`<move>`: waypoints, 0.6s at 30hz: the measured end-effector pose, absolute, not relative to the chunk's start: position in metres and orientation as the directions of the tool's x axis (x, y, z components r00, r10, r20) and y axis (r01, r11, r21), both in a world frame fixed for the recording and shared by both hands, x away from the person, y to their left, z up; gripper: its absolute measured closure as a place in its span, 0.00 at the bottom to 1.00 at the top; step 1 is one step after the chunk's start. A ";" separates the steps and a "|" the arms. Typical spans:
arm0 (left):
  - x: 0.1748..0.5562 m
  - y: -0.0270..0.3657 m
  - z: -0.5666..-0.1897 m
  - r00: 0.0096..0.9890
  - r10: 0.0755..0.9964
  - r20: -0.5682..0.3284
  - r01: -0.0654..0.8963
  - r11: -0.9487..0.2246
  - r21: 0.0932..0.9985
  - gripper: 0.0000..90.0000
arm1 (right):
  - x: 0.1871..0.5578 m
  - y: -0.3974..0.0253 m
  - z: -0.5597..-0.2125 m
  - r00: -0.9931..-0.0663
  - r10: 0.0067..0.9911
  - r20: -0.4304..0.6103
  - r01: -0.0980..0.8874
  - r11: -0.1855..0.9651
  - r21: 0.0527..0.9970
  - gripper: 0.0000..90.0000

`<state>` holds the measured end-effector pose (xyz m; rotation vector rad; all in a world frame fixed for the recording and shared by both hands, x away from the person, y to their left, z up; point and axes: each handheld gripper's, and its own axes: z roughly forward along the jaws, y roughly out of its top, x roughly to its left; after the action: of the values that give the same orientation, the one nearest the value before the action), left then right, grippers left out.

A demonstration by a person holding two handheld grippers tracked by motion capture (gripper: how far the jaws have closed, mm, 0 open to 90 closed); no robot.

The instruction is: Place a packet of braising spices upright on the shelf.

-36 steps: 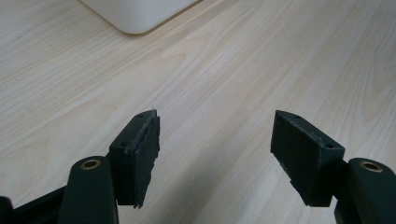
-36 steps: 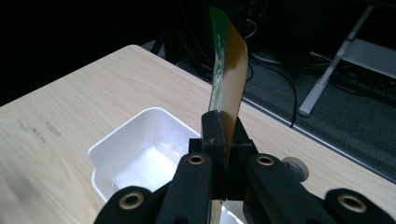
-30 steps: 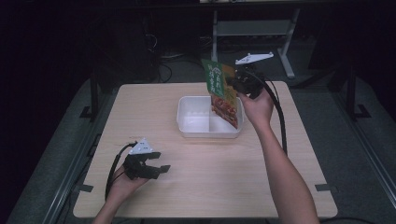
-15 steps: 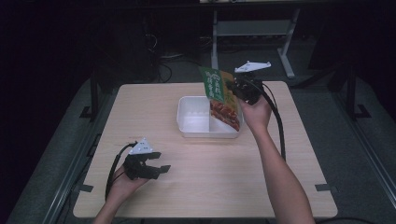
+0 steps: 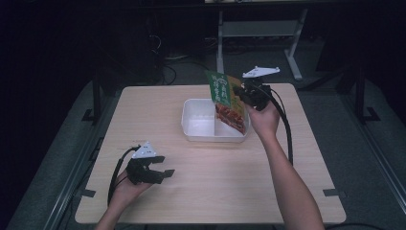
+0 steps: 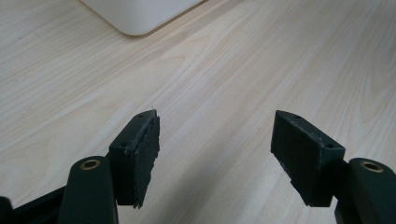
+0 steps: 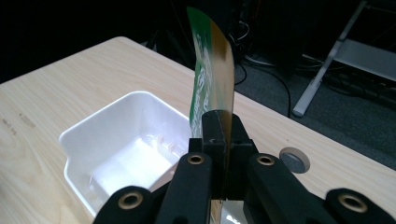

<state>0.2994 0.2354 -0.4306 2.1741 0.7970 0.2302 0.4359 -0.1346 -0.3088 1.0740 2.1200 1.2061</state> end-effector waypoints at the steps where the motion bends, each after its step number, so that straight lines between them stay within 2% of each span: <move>1: 0.299 0.235 -0.431 0.784 0.613 -0.095 0.469 -0.485 0.738 0.36 | 0.435 -0.134 -0.309 -0.584 0.812 -0.021 0.401 0.311 0.862 0.99; 18: 0.299 0.234 -0.431 0.785 0.613 -0.094 0.469 -0.487 0.737 0.36 | 0.427 -0.146 -0.321 -0.571 0.821 0.005 0.453 0.310 0.836 0.99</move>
<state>0.2991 0.2339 -0.4306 2.1728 0.7993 0.2299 0.4271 -0.1461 -0.3209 1.1310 2.1576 1.1686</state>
